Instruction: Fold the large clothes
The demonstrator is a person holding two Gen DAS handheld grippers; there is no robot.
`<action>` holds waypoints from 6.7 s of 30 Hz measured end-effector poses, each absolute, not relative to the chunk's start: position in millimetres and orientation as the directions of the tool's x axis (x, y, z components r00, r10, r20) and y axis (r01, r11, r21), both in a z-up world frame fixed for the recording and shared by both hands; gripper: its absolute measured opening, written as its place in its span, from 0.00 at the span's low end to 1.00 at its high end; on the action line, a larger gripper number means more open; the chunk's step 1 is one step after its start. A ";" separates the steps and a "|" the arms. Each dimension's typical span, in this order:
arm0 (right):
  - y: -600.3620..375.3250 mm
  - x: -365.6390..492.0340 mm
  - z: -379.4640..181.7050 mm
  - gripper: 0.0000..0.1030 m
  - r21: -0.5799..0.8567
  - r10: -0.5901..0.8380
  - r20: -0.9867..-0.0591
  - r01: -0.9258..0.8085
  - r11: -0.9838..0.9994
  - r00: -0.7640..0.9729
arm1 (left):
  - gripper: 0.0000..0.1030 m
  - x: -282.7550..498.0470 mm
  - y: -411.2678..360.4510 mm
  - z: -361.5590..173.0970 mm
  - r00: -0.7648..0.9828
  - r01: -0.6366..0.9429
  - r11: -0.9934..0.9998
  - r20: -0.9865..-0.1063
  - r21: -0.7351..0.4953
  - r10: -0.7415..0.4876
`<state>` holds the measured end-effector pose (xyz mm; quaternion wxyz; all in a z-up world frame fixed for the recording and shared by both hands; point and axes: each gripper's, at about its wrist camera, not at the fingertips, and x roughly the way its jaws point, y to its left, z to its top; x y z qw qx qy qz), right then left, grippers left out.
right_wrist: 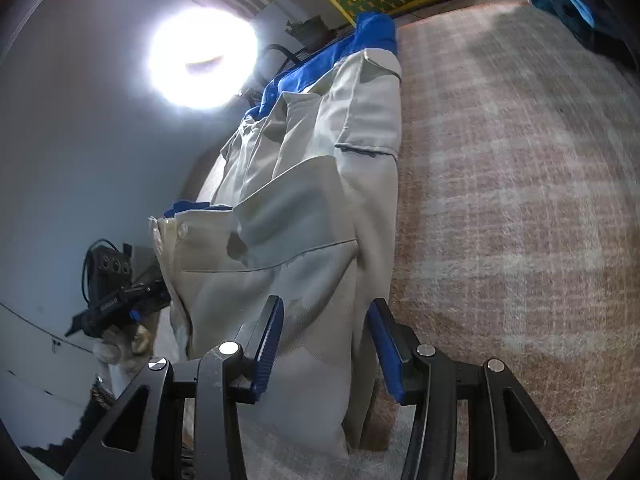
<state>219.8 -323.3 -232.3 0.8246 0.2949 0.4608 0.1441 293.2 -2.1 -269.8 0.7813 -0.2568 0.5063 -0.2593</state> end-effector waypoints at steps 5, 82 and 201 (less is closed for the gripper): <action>-316.9 209.5 -218.0 0.40 0.547 0.454 -0.693 -0.003 0.837 0.560 | 0.29 288.0 -2.9 -269.8 0.346 0.151 0.737 -0.663 -0.659 -0.664; -243.4 107.9 -57.0 0.55 0.252 0.254 -0.607 -0.122 0.960 0.753 | 0.38 205.6 70.7 -214.9 0.502 0.060 0.858 -0.728 -0.510 -0.468; -361.3 492.5 -229.2 0.22 0.166 0.197 -0.783 -0.107 0.980 0.590 | 0.05 560.5 -41.6 -258.2 0.454 0.381 0.889 -0.785 -0.256 -0.420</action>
